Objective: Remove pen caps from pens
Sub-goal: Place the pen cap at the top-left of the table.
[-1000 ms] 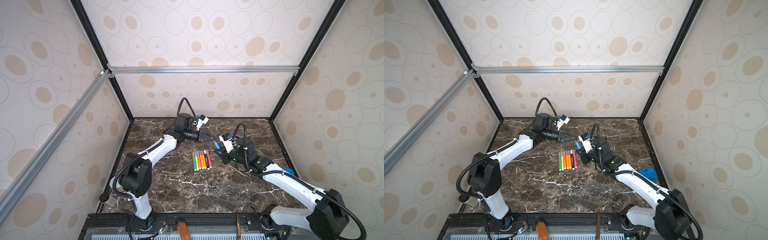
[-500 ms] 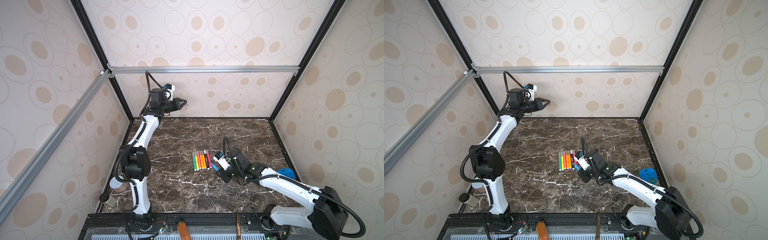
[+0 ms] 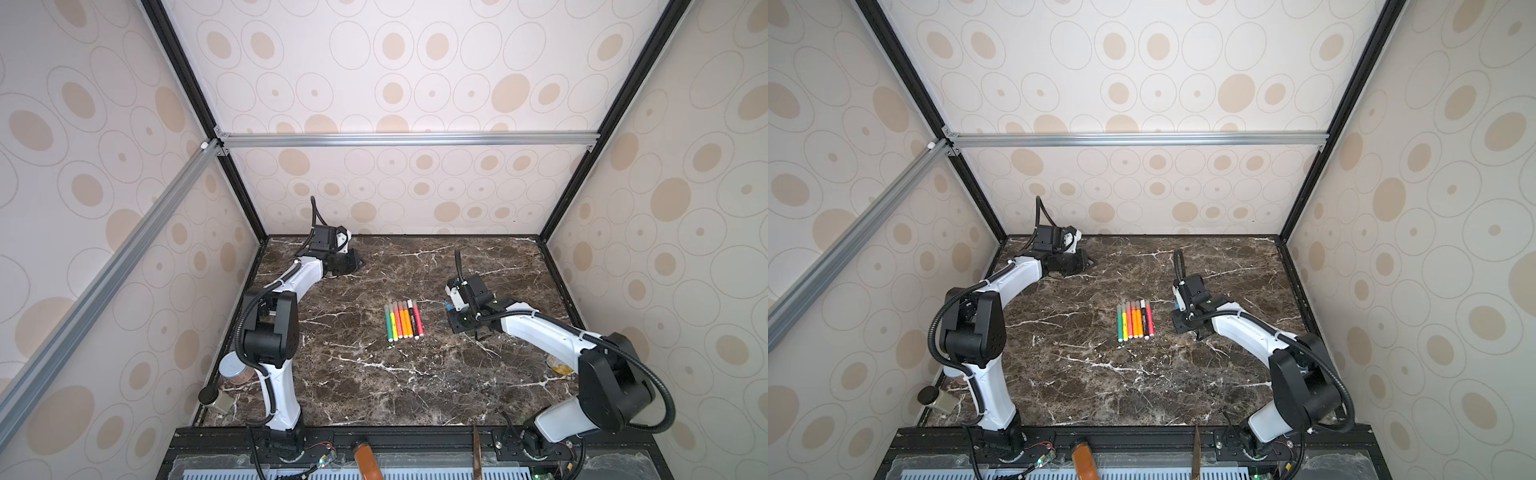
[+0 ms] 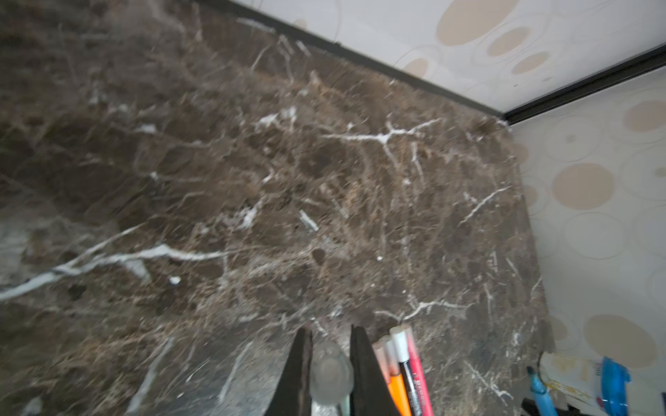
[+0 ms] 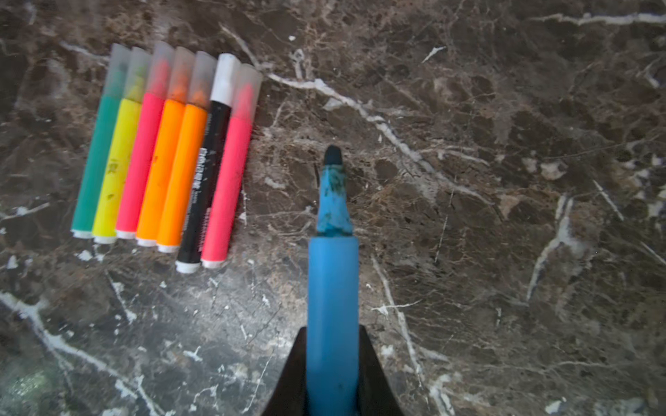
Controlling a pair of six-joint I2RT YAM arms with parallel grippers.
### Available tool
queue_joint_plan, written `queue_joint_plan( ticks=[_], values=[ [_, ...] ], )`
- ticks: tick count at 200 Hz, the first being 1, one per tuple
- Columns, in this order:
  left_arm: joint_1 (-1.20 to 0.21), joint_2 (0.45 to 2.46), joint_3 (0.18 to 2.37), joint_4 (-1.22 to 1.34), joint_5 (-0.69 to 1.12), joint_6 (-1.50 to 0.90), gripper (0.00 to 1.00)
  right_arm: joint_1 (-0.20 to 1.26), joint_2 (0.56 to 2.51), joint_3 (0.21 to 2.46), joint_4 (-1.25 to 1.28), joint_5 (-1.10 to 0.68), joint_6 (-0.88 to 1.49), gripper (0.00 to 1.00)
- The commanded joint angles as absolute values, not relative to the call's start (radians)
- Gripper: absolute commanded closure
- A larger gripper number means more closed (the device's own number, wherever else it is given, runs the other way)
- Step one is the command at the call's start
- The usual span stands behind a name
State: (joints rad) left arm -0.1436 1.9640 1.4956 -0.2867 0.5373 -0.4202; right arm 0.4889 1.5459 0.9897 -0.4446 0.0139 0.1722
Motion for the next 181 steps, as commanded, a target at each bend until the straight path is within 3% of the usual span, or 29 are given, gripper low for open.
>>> queue_joint_plan(
  ticks=[1, 81, 150, 181],
  values=[
    [-0.144, 1.990, 1.506, -0.307, 0.482, -0.368, 1.00, 0.471, 1.605, 1.038, -0.480, 0.058, 0.197, 1.00],
    [-0.144, 2.093, 1.524, -0.342, 0.454, -0.338, 1.00, 0.448, 1.765, 1.111, -0.464, 0.097, 0.186, 0.89],
    [-0.144, 2.135, 1.515, -0.321, 0.519, -0.347, 1.00, 0.448, 1.794, 1.112, -0.471, 0.124, 0.152, 0.68],
    [-0.144, 2.143, 1.516, -0.318, 0.520, -0.350, 1.00, 0.447, 1.804, 1.116, -0.463, 0.128, 0.148, 0.66]
  ],
)
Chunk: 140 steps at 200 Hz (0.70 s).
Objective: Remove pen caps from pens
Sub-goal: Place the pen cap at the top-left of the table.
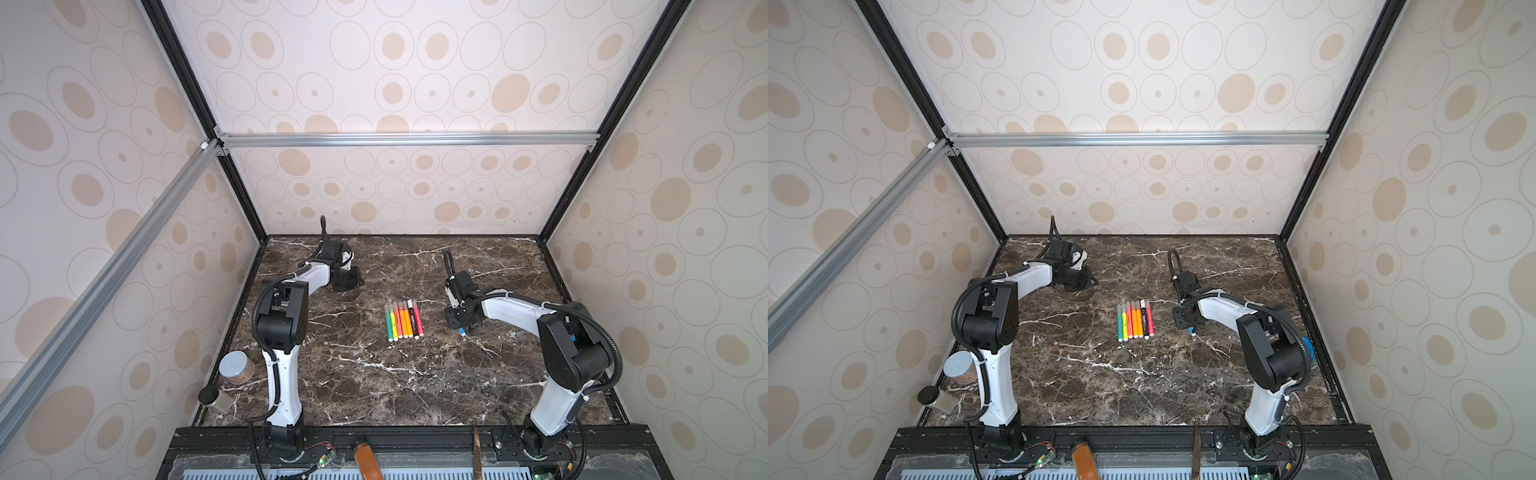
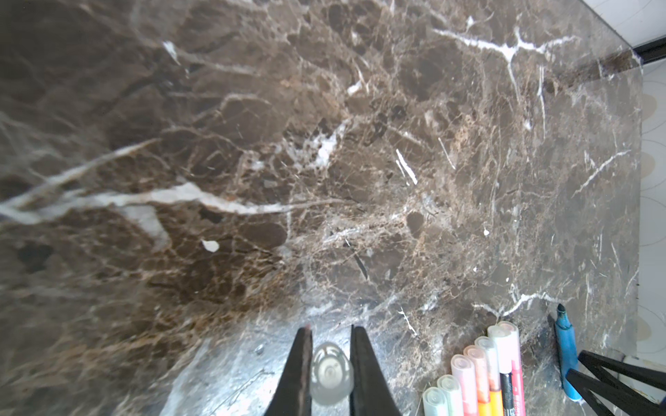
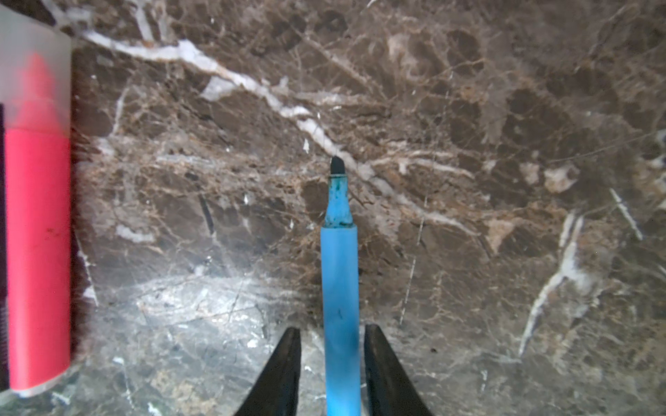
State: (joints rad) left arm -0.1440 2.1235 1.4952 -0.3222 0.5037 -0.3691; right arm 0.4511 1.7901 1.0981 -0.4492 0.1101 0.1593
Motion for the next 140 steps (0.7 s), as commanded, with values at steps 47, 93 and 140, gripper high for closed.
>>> queue_joint_plan(
  ticks=[47, 93, 140],
  values=[
    [-0.145, 2.168, 1.516, -0.308, 0.528, -0.354, 0.98, 0.447, 1.819, 1.129, -0.463, 0.127, 0.142, 0.69],
    [-0.141, 2.204, 1.530, -0.313, 0.519, -0.351, 0.96, 0.447, 1.797, 1.134, -0.462, 0.114, 0.139, 0.69],
    [-0.138, 2.246, 1.572, -0.337, 0.497, -0.346, 0.84, 0.448, 1.748, 1.142, -0.478, 0.074, 0.138, 0.67]
  ],
)
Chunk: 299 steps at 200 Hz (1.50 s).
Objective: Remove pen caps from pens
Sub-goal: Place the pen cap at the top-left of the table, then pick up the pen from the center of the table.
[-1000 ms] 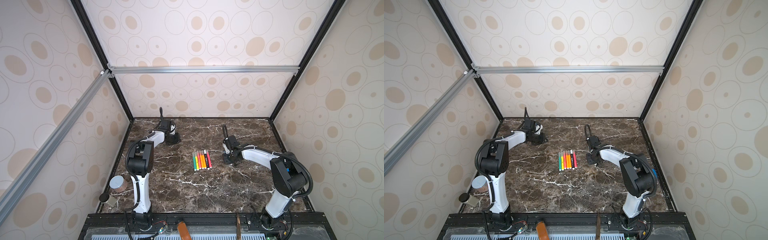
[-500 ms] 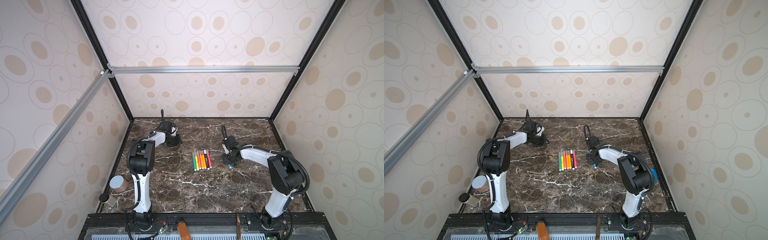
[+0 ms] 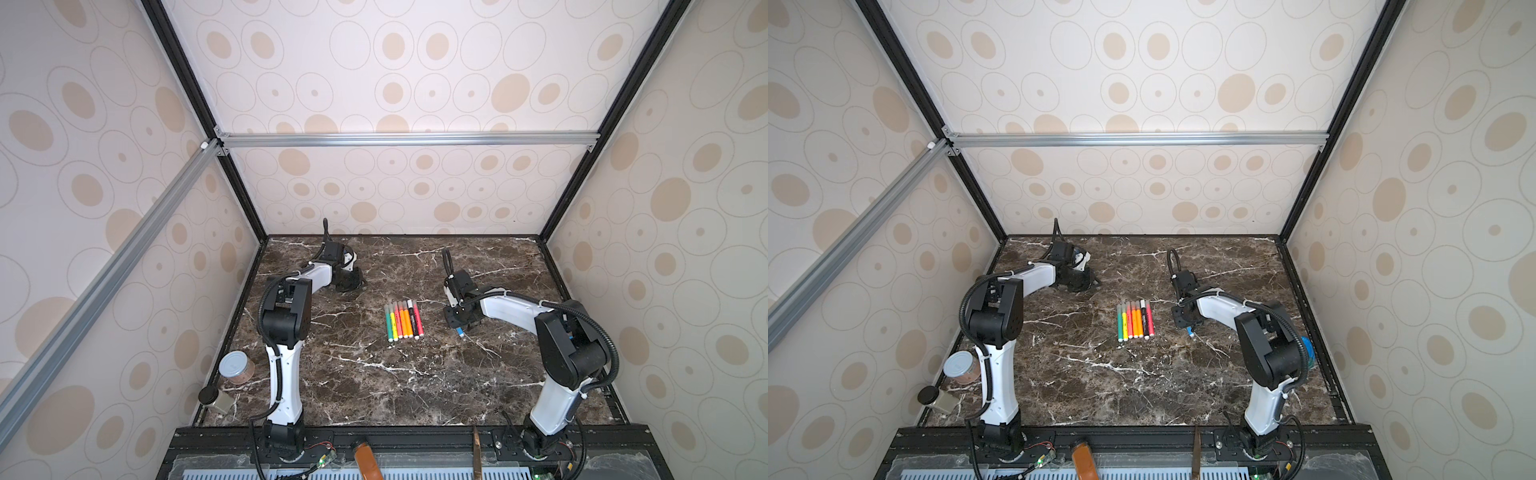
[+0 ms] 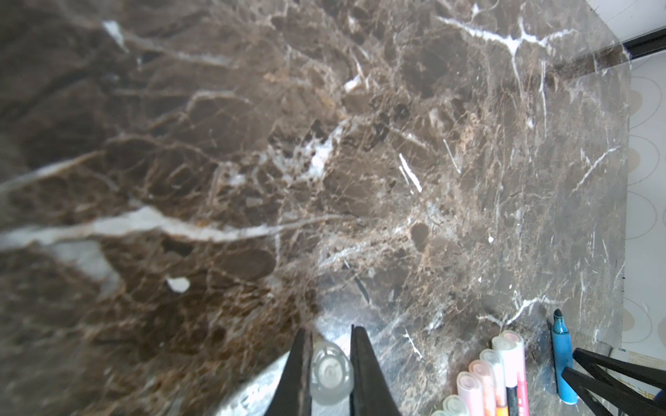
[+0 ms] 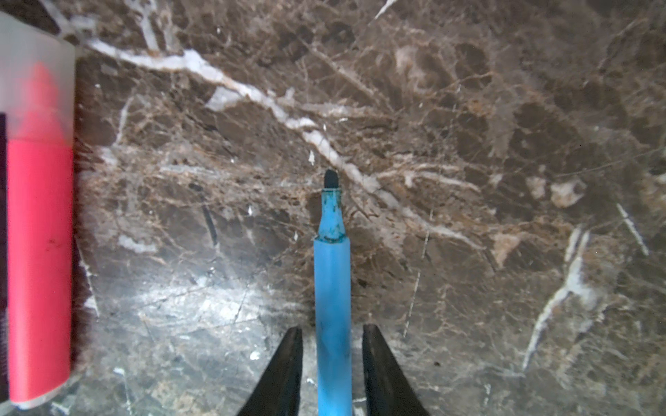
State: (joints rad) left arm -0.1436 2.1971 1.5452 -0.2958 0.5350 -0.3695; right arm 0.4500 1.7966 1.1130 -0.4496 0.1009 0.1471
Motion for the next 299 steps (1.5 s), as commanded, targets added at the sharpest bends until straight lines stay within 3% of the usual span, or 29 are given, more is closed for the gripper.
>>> queue_joint_plan(
  ticks=[1, 45, 129, 231, 276, 283, 295, 299],
  values=[
    [-0.138, 2.246, 1.572, -0.337, 0.496, -0.346, 0.84, 0.448, 1.746, 1.143, -0.478, 0.074, 0.138, 0.67],
    [-0.138, 2.220, 1.546, -0.341, 0.476, -0.340, 0.71, 0.453, 1.702, 1.166, -0.498, 0.032, 0.147, 0.63],
    [-0.137, 2.150, 1.508, -0.315, 0.451, -0.363, 0.70, 0.545, 1.766, 1.287, -0.532, -0.040, 0.181, 0.60],
    [-0.122, 1.887, 1.438, -0.309, 0.352, -0.370, 0.56, 0.607, 1.958, 1.419, -0.581, -0.022, 0.246, 0.60],
    [-0.121, 1.755, 1.328, -0.206, 0.354, -0.389, 0.32, 0.618, 1.984, 1.414, -0.579, -0.028, 0.257, 0.61],
    [-0.121, 1.735, 1.301, -0.174, 0.360, -0.398, 0.24, 0.619, 1.987, 1.415, -0.577, -0.026, 0.259, 0.61],
    [-0.121, 1.705, 1.259, -0.138, 0.349, -0.414, 0.01, 0.625, 1.996, 1.417, -0.578, -0.027, 0.260, 0.61],
    [-0.121, 1.696, 1.245, -0.126, 0.344, -0.420, 0.00, 0.626, 1.998, 1.419, -0.579, -0.026, 0.262, 0.61]
  ],
)
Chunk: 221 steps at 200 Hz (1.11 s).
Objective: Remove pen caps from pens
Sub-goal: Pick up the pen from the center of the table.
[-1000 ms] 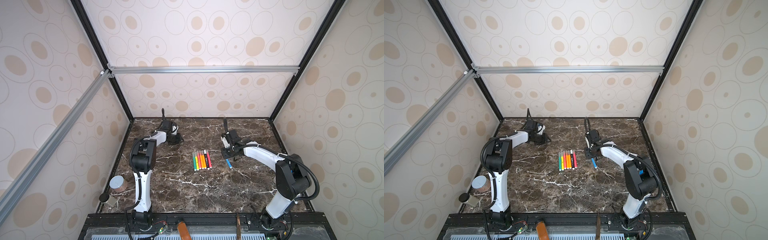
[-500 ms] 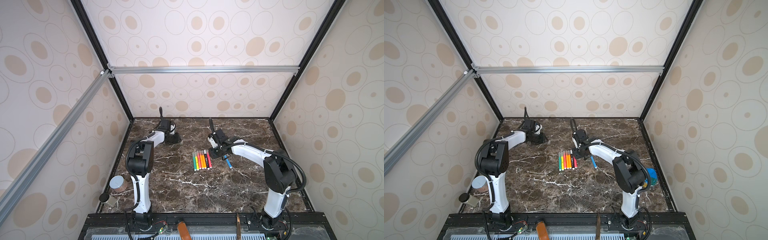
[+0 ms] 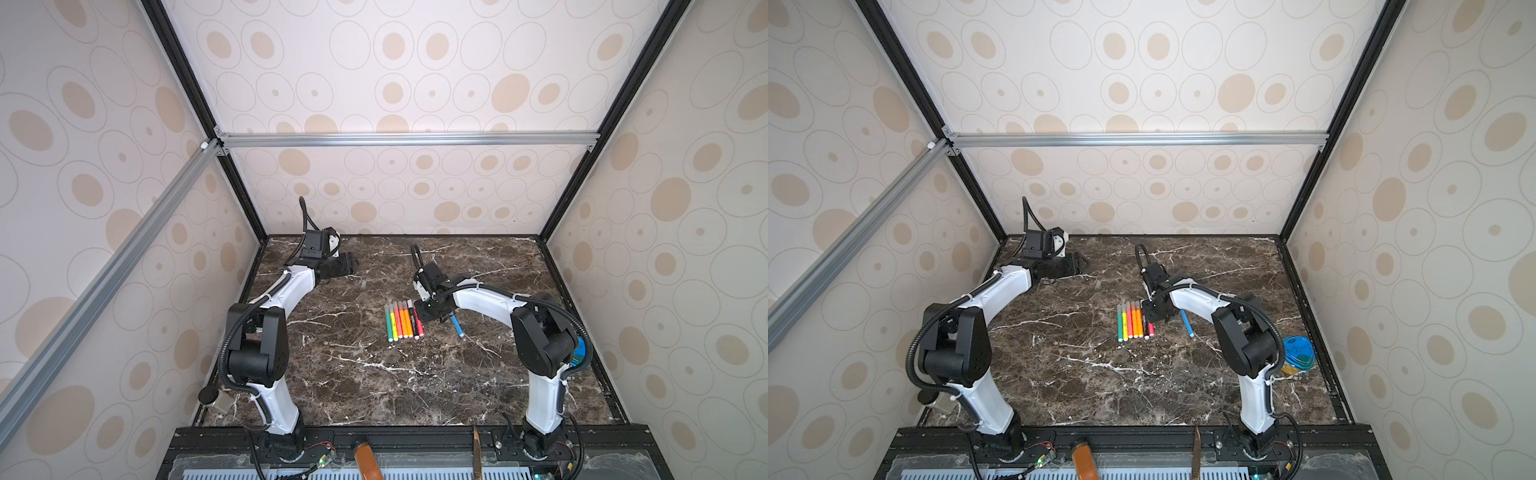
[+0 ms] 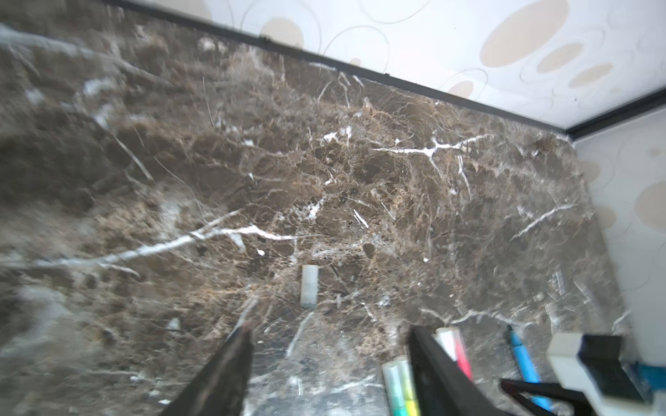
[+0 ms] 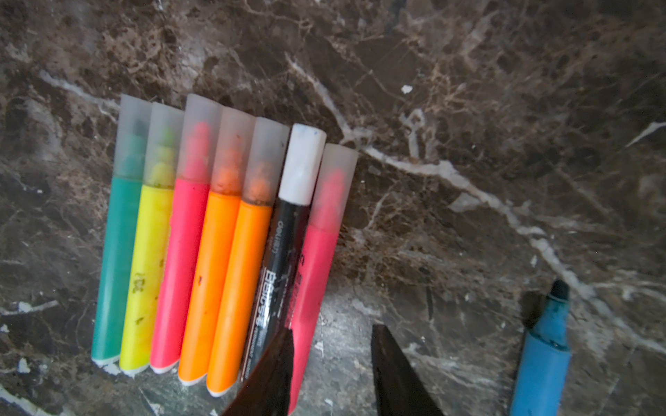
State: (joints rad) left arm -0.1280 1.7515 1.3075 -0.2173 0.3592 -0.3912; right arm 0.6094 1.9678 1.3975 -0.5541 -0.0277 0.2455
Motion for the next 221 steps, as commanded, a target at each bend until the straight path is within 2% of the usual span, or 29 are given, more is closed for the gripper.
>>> queue_joint_plan(
  ticks=[1, 45, 84, 121, 139, 154, 184, 221],
  values=[
    [-0.121, 1.694, 1.241, -0.123, 0.343, -0.422, 0.00, 0.627, 1.999, 1.419, -0.578, -0.026, 0.261, 0.61],
    [-0.121, 1.629, 1.122, -0.003, 0.359, -0.506, 0.00, 0.638, 2.030, 1.431, -0.591, -0.008, 0.275, 0.63],
    [-0.121, 1.608, 1.107, 0.010, 0.377, -0.511, 0.00, 0.640, 2.043, 1.425, -0.600, 0.009, 0.288, 0.65],
    [-0.121, 1.606, 1.091, 0.028, 0.431, -0.506, 0.07, 0.640, 2.048, 1.408, -0.591, 0.000, 0.289, 0.74],
    [-0.123, 1.594, 1.065, 0.059, 0.479, -0.512, 0.11, 0.641, 2.034, 1.388, -0.580, -0.003, 0.283, 0.87],
    [-0.128, 1.581, 1.044, 0.077, 0.530, -0.510, 0.15, 0.638, 1.996, 1.344, -0.551, 0.001, 0.279, 0.93],
    [-0.182, 1.555, 1.028, 0.061, 0.527, -0.481, 0.18, 0.617, 1.888, 1.267, -0.527, 0.018, 0.264, 0.98],
    [-0.313, 1.585, 1.027, 0.092, 0.573, -0.486, 0.20, 0.591, 1.735, 1.197, -0.499, -0.007, 0.193, 1.00]
  ],
)
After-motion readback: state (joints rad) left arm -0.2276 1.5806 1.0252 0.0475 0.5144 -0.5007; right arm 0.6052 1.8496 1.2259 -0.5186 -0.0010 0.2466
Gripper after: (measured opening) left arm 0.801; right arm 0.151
